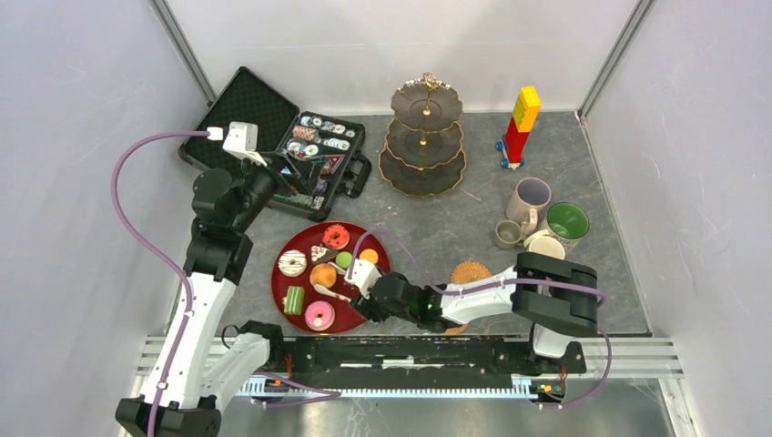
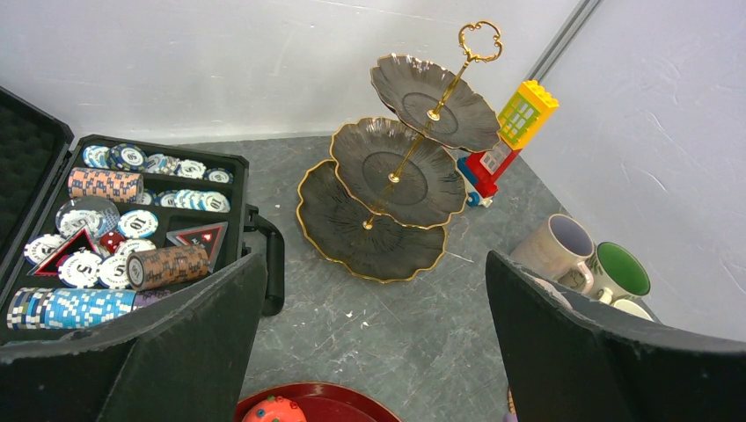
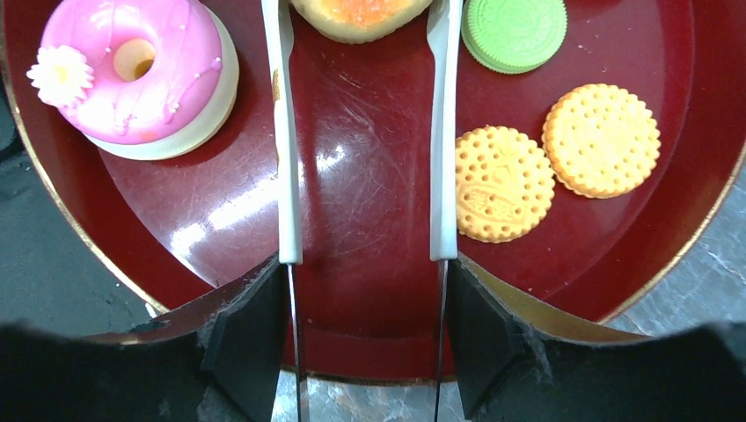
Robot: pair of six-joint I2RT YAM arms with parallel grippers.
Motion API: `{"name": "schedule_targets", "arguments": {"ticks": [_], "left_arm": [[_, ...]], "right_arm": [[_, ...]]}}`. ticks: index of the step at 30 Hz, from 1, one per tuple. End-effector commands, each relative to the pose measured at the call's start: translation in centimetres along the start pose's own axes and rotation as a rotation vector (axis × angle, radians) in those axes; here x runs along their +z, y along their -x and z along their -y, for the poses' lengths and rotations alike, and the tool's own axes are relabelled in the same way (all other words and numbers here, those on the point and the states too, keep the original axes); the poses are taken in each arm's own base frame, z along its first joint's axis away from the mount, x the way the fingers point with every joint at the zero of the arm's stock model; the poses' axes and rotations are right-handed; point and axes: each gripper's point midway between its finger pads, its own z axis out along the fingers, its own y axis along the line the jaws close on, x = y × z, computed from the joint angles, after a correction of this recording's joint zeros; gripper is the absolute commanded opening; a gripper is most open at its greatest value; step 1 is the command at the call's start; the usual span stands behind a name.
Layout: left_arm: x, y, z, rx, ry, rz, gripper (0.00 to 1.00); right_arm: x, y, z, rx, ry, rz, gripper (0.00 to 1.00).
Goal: Serve the afternoon tea
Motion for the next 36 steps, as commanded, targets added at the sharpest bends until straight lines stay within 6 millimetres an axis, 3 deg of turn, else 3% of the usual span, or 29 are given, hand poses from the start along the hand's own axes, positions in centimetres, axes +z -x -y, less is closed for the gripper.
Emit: {"name": "schedule_targets", "arguments": {"ticks": [1, 11, 24, 36], "left_arm": [[-0.3, 1.7, 1.5, -0.027, -0.046, 0.029, 1.0], [-0.2, 1.6, 1.4, -0.028, -0.044, 0.026, 1.0], [-0.4, 1.8, 1.6, -0.028, -0.049, 0.031, 1.0], [-0.3, 1.7, 1.6, -0.029, -0.051, 0.029, 1.0]], "right_arm": [[-1.4, 2.5, -0.1, -0.003, 0.021, 0.056, 0.65], [-1.5, 2.9, -0.2, 0.011, 0.026, 0.063, 0.59], [-4.0, 3.9, 1.0, 0.032, -0.013, 0.11, 0.5], [-2.3, 3.5, 0.4, 0.018, -0.001, 0.083, 0.52]]}}
